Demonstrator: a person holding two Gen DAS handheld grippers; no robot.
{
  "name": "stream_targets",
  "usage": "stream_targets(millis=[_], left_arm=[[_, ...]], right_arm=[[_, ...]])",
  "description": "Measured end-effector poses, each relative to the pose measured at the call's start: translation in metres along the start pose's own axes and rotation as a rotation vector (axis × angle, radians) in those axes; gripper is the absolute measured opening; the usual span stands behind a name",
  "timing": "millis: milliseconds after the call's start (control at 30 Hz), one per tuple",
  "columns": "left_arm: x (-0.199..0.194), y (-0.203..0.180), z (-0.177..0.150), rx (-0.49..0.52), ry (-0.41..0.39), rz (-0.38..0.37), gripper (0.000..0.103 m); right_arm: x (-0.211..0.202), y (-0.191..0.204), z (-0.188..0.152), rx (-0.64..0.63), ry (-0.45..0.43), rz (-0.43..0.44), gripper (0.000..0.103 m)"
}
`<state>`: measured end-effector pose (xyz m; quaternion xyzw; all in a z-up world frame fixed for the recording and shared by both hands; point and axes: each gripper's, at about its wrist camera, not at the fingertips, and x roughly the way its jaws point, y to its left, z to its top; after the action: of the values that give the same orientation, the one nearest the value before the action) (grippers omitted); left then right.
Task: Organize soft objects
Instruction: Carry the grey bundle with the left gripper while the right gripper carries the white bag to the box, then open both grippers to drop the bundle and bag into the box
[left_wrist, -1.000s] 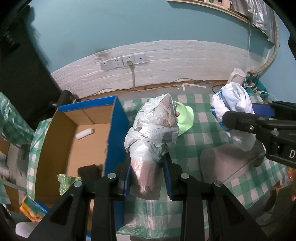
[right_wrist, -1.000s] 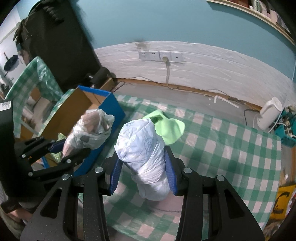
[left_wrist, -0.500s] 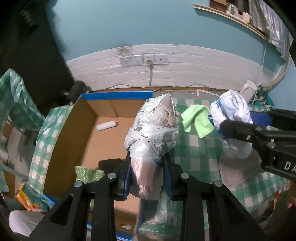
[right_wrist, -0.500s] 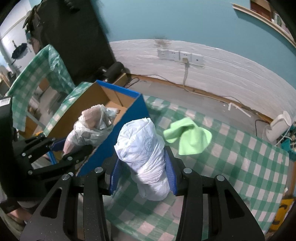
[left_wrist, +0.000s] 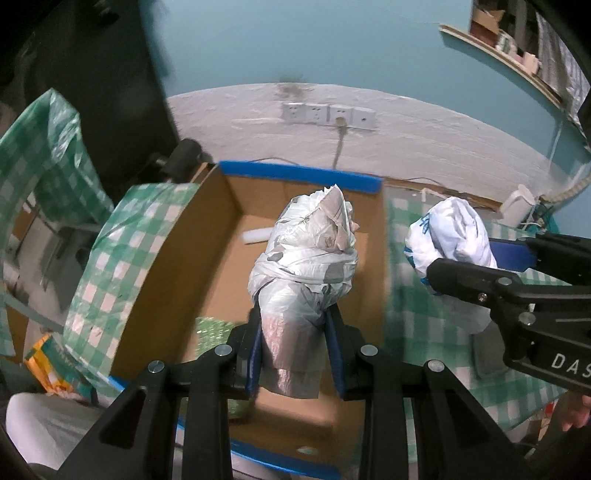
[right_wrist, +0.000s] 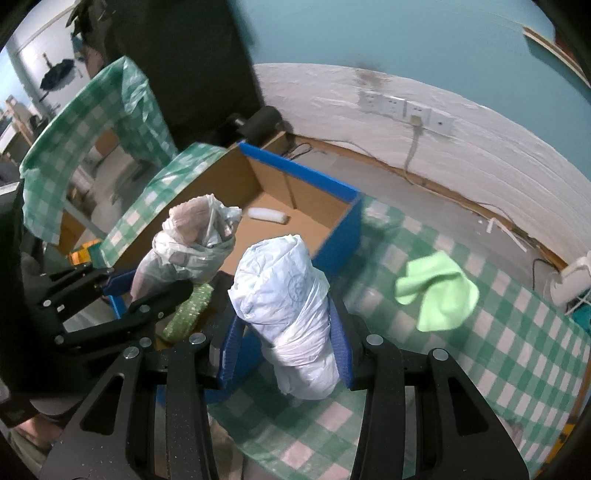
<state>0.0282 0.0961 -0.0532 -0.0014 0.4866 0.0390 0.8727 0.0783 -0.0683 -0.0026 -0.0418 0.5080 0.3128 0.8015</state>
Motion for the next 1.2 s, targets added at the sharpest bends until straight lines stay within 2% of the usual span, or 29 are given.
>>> stream_targets(millis=[400, 667, 700, 767, 833, 967, 1200], left_arm=[[0.017, 0.046, -0.011, -0.061, 0.047, 0.053, 0.031], [0.024, 0.06, -0.014, -0.088, 0.073, 0.072, 0.031], [0.024, 0.061, -0.014, -0.09, 0.075, 0.075, 0.033], [0.024, 0.062, -0.013, -0.096, 0.079, 0.08, 0.045], [0.025, 0.063, -0.013, -0.102, 0.087, 0.097, 0.061], [0.024, 0.065, -0.013, -0.101, 0.076, 0.129, 0.066], [0.018, 0.056, -0.012, -0.087, 0.061, 0.108, 0.067]], right_arm=[[0.039, 0.037, 0.022, -0.048, 0.044, 0.037, 0.042], [0.061, 0.051, 0.03, -0.056, 0.066, 0.069, 0.044], [0.063, 0.052, 0.029, -0.056, 0.07, 0.073, 0.044], [0.065, 0.053, 0.027, -0.062, 0.077, 0.073, 0.046], [0.066, 0.053, 0.026, -0.061, 0.081, 0.064, 0.049], [0.06, 0.048, 0.026, -0.049, 0.058, 0.042, 0.066], [0.041, 0.036, 0.026, -0.029, 0.02, 0.024, 0.066]])
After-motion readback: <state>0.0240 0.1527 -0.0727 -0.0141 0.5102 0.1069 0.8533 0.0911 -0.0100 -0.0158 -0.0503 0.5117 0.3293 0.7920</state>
